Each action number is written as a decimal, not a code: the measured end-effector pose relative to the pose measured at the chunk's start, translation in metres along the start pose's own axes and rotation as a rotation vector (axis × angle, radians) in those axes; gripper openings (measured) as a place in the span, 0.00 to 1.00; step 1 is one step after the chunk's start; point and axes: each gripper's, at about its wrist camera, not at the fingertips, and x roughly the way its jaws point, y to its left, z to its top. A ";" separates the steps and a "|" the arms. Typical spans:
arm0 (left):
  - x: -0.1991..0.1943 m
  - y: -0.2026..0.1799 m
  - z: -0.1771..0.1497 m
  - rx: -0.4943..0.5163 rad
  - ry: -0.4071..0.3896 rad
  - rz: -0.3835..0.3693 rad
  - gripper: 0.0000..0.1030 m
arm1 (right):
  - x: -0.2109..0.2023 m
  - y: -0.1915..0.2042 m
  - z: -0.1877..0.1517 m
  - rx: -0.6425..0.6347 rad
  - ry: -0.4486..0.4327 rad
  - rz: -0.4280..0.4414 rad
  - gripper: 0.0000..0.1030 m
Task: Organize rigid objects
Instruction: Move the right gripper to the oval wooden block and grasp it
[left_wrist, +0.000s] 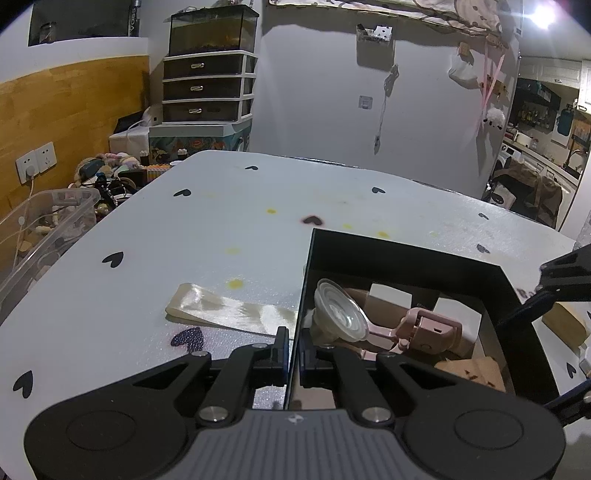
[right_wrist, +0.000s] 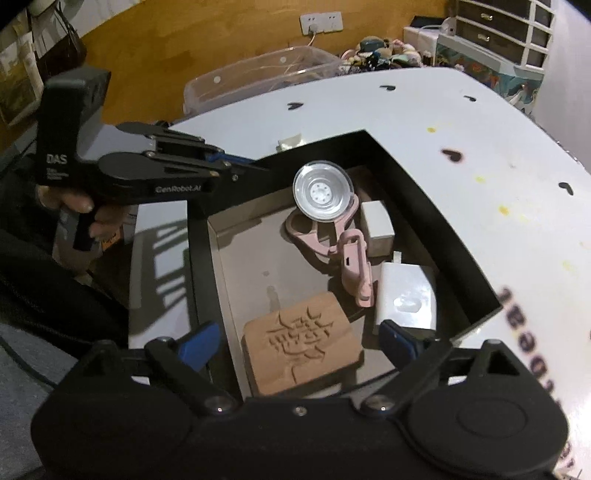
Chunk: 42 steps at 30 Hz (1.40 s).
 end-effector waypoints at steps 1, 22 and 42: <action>0.000 0.000 0.000 0.000 0.000 0.001 0.04 | -0.004 0.000 -0.001 0.004 -0.008 -0.003 0.91; 0.000 -0.003 0.001 -0.002 0.001 0.005 0.05 | -0.091 0.003 -0.046 0.181 -0.316 -0.173 1.00; -0.001 -0.002 0.002 -0.003 0.001 0.005 0.05 | -0.104 -0.066 -0.172 0.688 -0.472 -0.585 0.88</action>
